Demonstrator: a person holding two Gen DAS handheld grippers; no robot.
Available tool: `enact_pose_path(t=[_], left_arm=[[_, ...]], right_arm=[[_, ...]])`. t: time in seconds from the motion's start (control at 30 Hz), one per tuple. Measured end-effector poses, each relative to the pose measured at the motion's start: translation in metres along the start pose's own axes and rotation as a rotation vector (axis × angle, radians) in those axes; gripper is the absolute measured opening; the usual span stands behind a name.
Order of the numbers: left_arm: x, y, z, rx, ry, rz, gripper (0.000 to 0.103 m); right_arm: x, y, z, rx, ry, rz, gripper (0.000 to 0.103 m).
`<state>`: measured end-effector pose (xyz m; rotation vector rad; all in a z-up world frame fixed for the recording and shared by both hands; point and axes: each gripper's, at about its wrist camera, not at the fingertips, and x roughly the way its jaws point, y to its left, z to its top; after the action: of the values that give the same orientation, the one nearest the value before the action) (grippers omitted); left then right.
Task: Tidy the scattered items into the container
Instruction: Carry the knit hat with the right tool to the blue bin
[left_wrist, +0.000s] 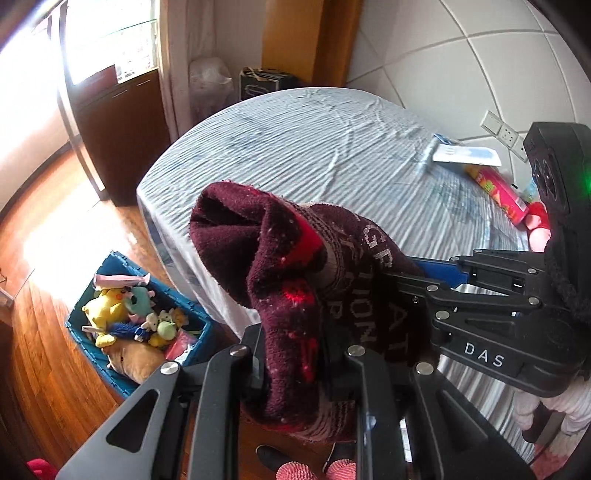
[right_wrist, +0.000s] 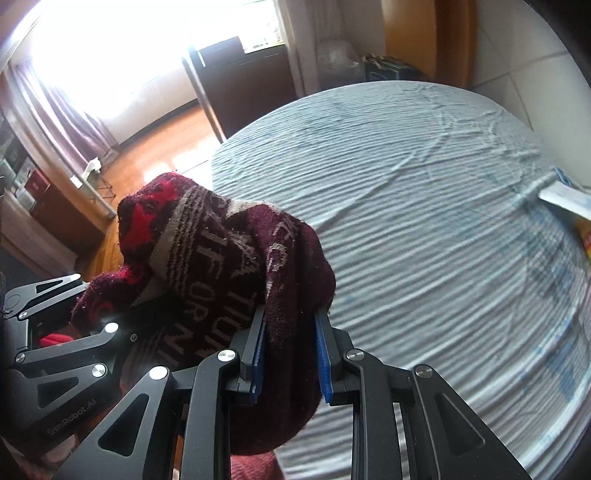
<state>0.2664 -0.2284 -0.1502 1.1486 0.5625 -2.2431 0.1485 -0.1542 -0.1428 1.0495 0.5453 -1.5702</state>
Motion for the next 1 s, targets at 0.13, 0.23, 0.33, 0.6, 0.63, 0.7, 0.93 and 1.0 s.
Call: enact_pose_path(t=[0.13,0.23,0.33,0.6,0.63,0.7,0.93,1.0], left_arm=[[-0.006,0.052,-0.005,-0.044,-0.004,0.032,0.019],[-0.01,0.088,-0.009,-0.075,-0.007,0.056,0.019],[-0.013,0.125,-0.013,-0.107,-0.01,0.081,0.019],[-0.01,0.21,-0.025,-0.222,-0.006,0.141,0.019],[-0.008,0.218,-0.026,-0.237,-0.002,0.149,0.019],[-0.001,0.236,-0.027,-0.265,0.008,0.167,0.019],[0.037,0.292,-0.024,-0.361,0.039,0.212,0.019],[0.049,0.306,-0.024,-0.386,0.044,0.221,0.019]], right_arm=[[0.03,0.048,0.021,-0.039,0.013,0.028,0.023],[0.052,0.084,0.034,-0.068,0.022,0.052,0.023],[0.071,0.118,0.046,-0.102,0.03,0.075,0.023],[0.131,0.189,0.081,-0.216,0.077,0.142,0.023],[0.14,0.195,0.085,-0.229,0.086,0.15,0.023],[0.161,0.205,0.094,-0.255,0.109,0.169,0.023],[0.23,0.23,0.125,-0.337,0.163,0.213,0.023],[0.251,0.237,0.133,-0.36,0.177,0.225,0.023]])
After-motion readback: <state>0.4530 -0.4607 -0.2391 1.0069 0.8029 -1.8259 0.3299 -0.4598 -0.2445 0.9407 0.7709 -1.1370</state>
